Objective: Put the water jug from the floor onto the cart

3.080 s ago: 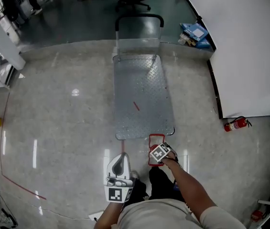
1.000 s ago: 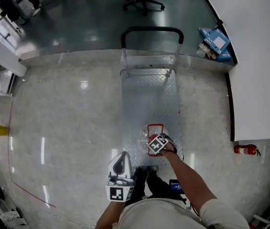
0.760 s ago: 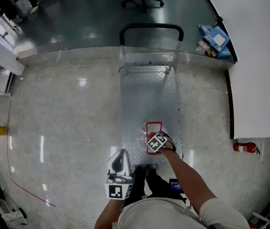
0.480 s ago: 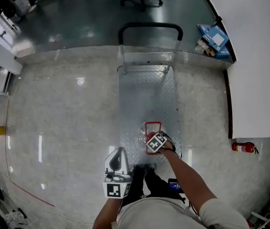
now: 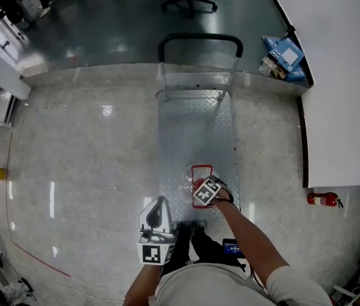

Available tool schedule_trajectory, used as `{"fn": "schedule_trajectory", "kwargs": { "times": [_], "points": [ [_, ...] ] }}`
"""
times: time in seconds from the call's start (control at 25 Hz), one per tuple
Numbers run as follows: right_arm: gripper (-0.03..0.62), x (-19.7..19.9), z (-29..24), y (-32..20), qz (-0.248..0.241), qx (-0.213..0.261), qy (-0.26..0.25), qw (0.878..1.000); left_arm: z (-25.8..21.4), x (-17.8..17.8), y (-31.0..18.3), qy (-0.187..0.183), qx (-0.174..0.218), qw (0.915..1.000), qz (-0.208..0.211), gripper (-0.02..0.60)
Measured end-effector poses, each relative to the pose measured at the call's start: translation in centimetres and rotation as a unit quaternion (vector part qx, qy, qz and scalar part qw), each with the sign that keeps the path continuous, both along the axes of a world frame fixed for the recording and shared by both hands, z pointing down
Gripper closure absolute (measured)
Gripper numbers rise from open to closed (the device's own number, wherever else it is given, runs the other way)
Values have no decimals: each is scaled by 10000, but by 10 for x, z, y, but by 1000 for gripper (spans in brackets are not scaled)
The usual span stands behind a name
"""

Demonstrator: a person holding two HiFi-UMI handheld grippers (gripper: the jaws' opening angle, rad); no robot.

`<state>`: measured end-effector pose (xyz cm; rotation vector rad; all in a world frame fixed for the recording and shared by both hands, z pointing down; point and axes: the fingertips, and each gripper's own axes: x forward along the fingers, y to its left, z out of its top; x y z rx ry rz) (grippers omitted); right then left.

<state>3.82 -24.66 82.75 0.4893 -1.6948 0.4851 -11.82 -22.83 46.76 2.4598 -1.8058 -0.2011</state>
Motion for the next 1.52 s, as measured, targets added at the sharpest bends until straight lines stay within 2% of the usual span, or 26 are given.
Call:
{"fn": "schedule_trajectory", "kwargs": {
  "times": [0.16,0.36,0.52,0.56,0.76,0.92,1.04,1.12,1.16,1.28,1.36,1.4,1.44,1.52],
  "points": [
    [295,5,-13,-4,134,86,-93,9998,-3,3,2,15,34,10000,-11,578],
    [380,6,-34,-10,358,349,-228,9985,-7,3,5,39,67,10000,2,578],
    [537,14,-54,-20,743,828,-369,9931,-9,4,6,48,122,9999,14,578],
    [558,16,-60,-20,834,920,-426,9913,-11,5,7,48,140,9999,19,578],
    [582,16,-96,-17,1080,1303,-790,9824,-22,10,13,73,241,9997,81,578],
    [582,12,-144,-15,1435,1848,-1327,9631,-31,14,21,72,340,9993,163,578],
    [582,11,-203,-12,1826,2476,-1959,9311,-40,19,27,93,344,9991,211,578],
    [582,15,-250,-8,2071,3053,-2438,8969,-45,22,31,96,374,9990,226,578],
    [583,19,-275,-4,2154,3420,-2671,8748,-48,23,33,96,412,9988,234,578],
    [582,33,-356,22,2254,4542,-3309,7959,-58,26,42,93,510,9983,250,578],
    [583,43,-400,48,2361,4944,-3622,7541,-63,28,48,77,553,9981,266,578],
    [583,47,-414,60,2437,5033,-3741,7399,-65,29,50,56,571,9980,280,578],
    [582,50,-422,71,2506,5065,-3827,7309,-67,29,53,32,583,9979,294,578],
    [582,51,-425,85,2553,5041,-3909,7266,-68,29,57,23,589,9978,312,578]
  ]
}}
